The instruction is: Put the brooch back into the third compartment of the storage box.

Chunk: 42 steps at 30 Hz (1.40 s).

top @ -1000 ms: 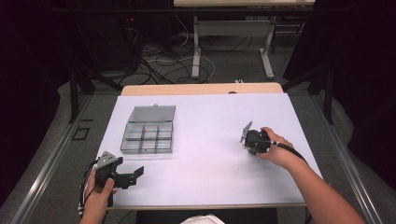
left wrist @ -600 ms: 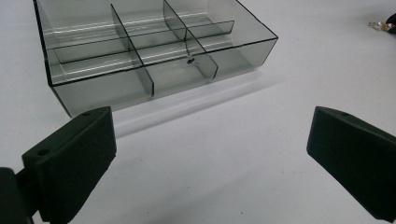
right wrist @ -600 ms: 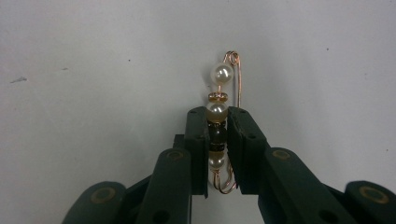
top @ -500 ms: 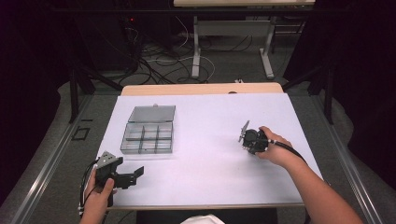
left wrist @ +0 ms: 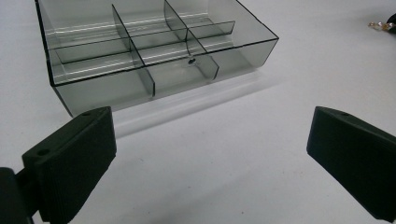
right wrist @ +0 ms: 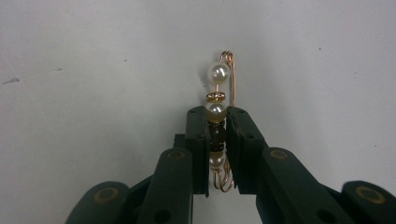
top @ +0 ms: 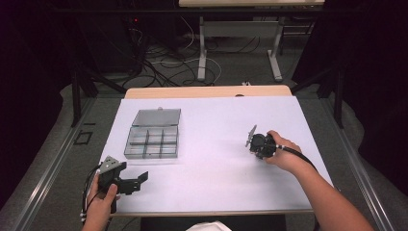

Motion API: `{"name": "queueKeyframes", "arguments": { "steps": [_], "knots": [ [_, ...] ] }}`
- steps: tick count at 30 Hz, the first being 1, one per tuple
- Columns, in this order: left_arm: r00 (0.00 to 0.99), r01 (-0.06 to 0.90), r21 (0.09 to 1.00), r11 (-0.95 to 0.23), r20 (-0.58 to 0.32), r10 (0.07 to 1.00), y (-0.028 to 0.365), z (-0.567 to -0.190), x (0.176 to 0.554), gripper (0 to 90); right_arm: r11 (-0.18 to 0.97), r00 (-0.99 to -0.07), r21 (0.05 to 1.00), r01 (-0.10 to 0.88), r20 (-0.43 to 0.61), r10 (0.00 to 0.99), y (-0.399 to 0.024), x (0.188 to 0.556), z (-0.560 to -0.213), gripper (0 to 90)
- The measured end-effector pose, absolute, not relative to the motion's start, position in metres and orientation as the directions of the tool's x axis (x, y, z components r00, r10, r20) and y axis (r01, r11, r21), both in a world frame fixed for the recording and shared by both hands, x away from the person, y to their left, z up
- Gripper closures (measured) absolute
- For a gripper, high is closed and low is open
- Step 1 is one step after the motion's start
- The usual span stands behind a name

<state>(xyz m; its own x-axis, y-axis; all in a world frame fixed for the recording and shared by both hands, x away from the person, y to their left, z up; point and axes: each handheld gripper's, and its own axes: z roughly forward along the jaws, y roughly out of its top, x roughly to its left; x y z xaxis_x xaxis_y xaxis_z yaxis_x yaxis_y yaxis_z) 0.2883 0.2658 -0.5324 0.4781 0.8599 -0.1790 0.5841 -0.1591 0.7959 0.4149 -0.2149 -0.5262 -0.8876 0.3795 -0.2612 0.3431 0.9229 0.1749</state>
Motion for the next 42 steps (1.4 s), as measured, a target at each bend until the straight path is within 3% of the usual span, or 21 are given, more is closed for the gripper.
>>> {"name": "queueKeyframes", "arguments": {
  "steps": [3, 4, 10, 19, 25, 42],
  "knots": [
    [0.477, 0.584, 0.797, -0.157, -0.18, 0.86, 0.266, -0.532, 0.288, 1.6, 0.919, -0.882, 0.187, 0.347, -0.267, 0.388, -0.215, 0.414, -0.524, 79.8],
    [0.477, 0.584, 0.796, -0.157, -0.18, 0.86, 0.266, -0.532, 0.288, 1.6, 0.927, -0.881, 0.148, 0.344, -0.292, 0.373, -0.214, 0.413, -0.52, 79.8],
    [0.478, 0.584, 0.796, -0.158, -0.18, 0.86, 0.266, -0.532, 0.288, 1.6, 0.913, -0.874, 0.216, 0.347, -0.278, 0.398, -0.215, 0.412, -0.52, 79.8],
    [0.477, 0.585, 0.795, -0.16, -0.178, 0.86, 0.266, -0.532, 0.288, 1.6, 0.914, -0.867, 0.213, 0.344, -0.302, 0.397, -0.216, 0.412, -0.513, 79.8],
    [0.477, 0.585, 0.795, -0.159, -0.179, 0.86, 0.266, -0.533, 0.288, 1.6, 0.899, -0.849, 0.281, 0.335, -0.323, 0.418, -0.215, 0.413, -0.512, 79.8],
    [0.479, 0.585, 0.795, -0.161, -0.179, 0.859, 0.266, -0.533, 0.289, 1.6, 0.824, -0.834, 0.424, 0.375, -0.235, 0.5, -0.21, 0.416, -0.504, 79.8]
  ]
}}
